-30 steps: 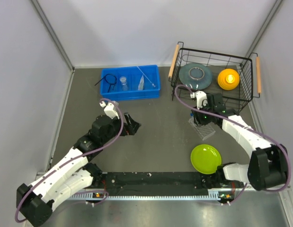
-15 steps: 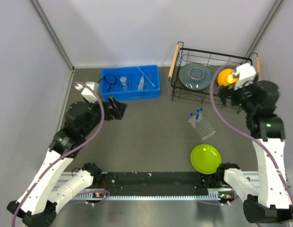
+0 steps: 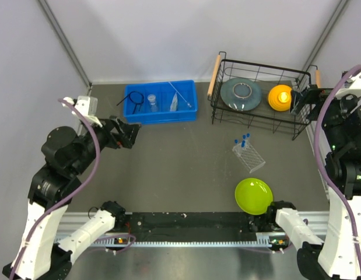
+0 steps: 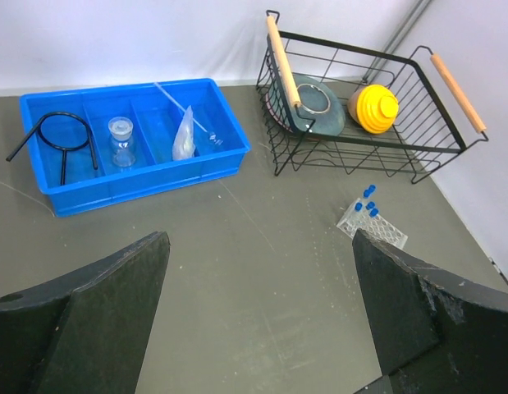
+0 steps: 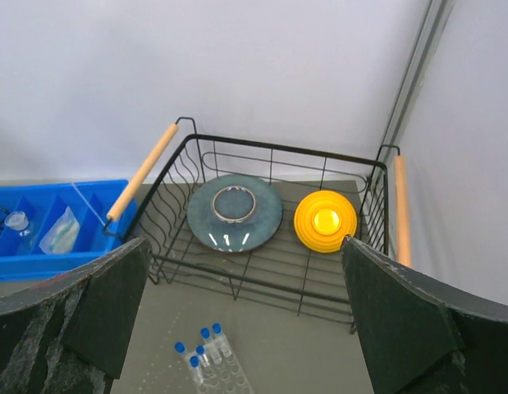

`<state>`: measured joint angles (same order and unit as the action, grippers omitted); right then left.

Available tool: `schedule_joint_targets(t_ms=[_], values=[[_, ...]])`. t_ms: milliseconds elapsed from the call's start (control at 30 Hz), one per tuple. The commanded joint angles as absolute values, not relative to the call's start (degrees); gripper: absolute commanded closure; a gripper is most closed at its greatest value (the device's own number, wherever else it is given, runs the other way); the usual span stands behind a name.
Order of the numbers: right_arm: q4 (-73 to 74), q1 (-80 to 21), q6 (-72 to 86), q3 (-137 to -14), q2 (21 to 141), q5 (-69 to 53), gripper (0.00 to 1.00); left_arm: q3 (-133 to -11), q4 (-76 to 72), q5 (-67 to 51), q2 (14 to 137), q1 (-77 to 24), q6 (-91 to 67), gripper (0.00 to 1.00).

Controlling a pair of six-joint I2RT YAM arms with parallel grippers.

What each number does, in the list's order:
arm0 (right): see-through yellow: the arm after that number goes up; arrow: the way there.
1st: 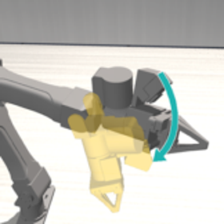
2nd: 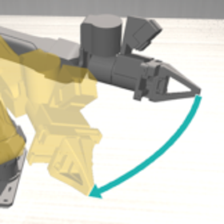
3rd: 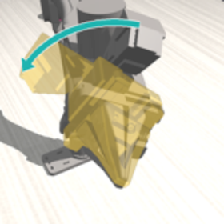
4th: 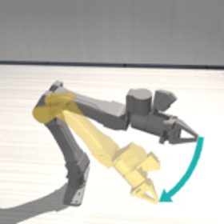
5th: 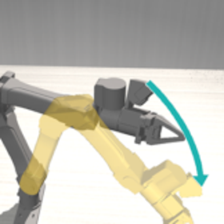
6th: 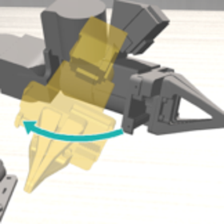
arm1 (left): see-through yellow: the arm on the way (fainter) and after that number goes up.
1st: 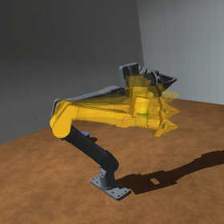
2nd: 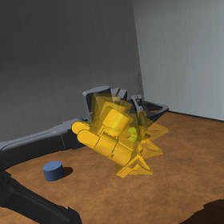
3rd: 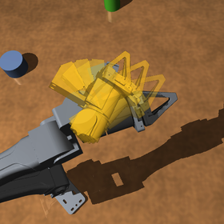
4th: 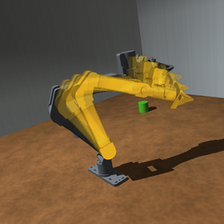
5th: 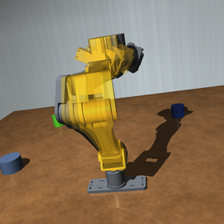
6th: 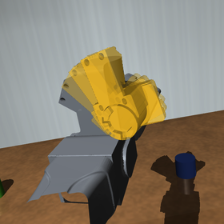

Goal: Organize the chemistry lab equipment

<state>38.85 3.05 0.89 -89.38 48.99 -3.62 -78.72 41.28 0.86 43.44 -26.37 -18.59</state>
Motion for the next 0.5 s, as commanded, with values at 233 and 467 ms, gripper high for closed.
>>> schedule_joint_targets(t_ms=[233, 467], values=[[39.99, 4.04, 4.92, -89.56, 46.76, -2.64, 0.01, -81.47, 44.29, -1.41, 38.59, -26.19, -18.63, 0.01], [39.9, 4.22, 3.78, -89.74, 46.5, -3.08, 0.01, -81.56, 45.0, -1.06, 37.53, -26.1, -19.25, 0.01]])
